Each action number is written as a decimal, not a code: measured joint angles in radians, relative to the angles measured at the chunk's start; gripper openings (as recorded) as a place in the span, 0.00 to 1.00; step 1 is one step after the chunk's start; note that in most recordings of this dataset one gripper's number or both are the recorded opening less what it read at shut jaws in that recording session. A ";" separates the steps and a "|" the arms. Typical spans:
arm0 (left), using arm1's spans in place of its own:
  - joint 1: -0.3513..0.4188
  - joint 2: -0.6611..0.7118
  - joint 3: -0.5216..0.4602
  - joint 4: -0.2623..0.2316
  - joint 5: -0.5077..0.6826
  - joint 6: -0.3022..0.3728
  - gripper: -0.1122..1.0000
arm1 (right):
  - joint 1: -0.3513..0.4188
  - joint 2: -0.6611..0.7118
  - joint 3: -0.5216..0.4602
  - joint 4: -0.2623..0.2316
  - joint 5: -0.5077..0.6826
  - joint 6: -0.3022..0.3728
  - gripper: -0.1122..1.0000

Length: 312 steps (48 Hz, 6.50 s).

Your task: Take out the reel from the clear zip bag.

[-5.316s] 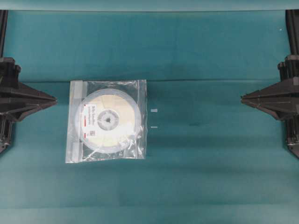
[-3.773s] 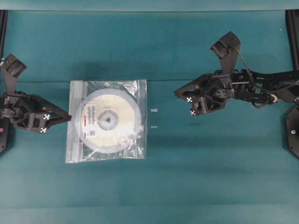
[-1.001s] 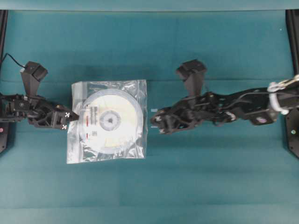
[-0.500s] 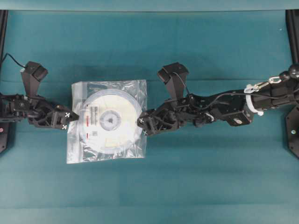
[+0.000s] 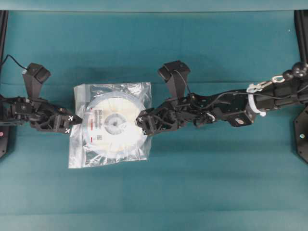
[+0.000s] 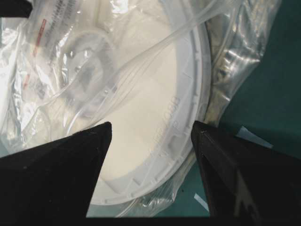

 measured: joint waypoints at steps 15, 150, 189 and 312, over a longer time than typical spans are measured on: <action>0.000 0.000 0.005 0.000 0.002 0.000 0.10 | 0.000 0.023 -0.031 0.002 0.021 0.000 0.81; 0.000 -0.003 0.008 0.005 0.006 0.009 0.10 | -0.005 -0.278 0.373 0.003 0.020 0.008 0.14; 0.000 -0.003 0.008 0.005 0.006 0.008 0.10 | -0.025 -0.431 0.537 0.009 0.015 0.040 0.14; 0.000 -0.006 -0.006 0.005 0.041 0.008 0.10 | -0.028 -0.529 0.623 0.025 0.032 0.041 0.91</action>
